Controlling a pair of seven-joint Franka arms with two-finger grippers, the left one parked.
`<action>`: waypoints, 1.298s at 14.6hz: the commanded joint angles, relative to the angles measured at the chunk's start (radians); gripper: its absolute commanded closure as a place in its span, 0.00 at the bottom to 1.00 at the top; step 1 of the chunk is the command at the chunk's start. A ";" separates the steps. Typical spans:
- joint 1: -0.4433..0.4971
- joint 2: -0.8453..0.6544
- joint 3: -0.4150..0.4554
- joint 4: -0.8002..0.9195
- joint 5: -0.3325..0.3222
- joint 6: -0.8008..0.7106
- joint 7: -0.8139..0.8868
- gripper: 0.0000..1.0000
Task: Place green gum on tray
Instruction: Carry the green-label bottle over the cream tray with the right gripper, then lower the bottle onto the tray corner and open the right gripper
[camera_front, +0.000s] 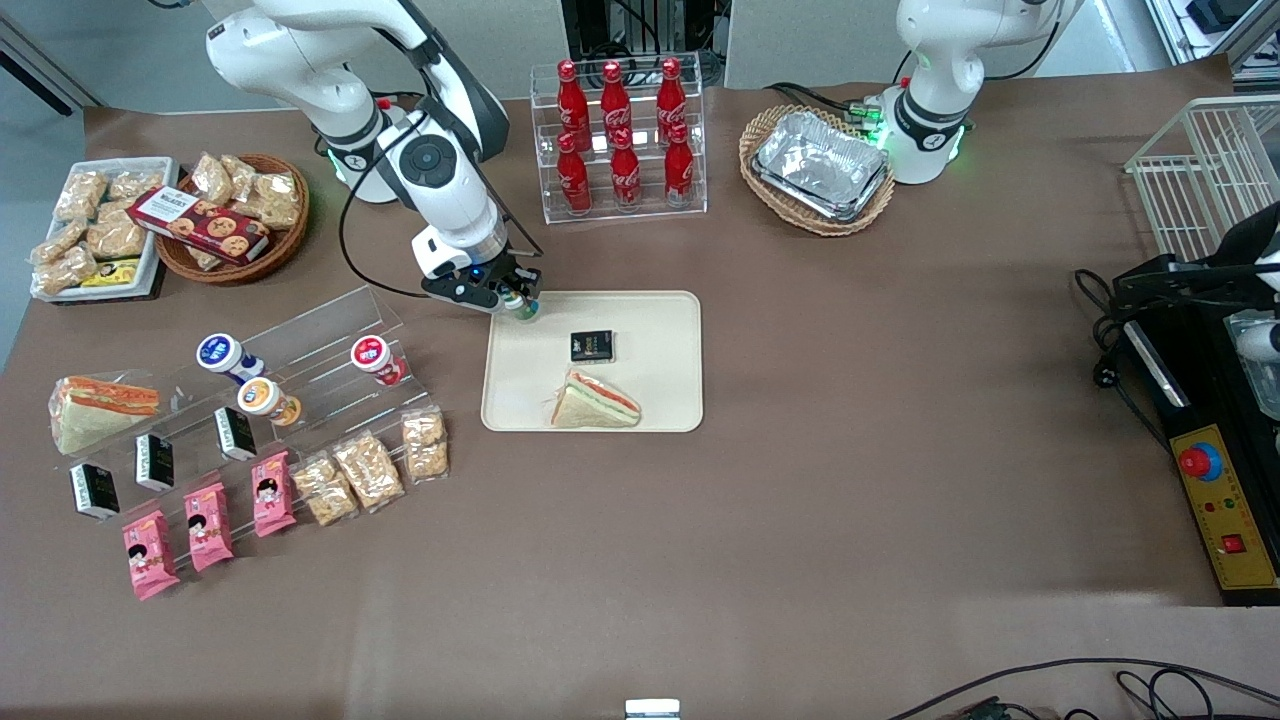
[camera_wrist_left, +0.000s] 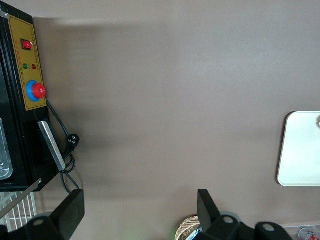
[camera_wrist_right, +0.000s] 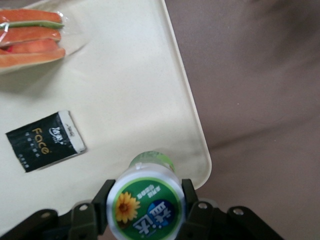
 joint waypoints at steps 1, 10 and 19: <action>0.004 0.023 0.001 -0.008 0.017 0.049 0.009 0.56; -0.010 0.117 -0.004 -0.020 0.010 0.201 0.009 0.54; -0.026 0.109 -0.010 -0.040 0.007 0.222 0.024 0.00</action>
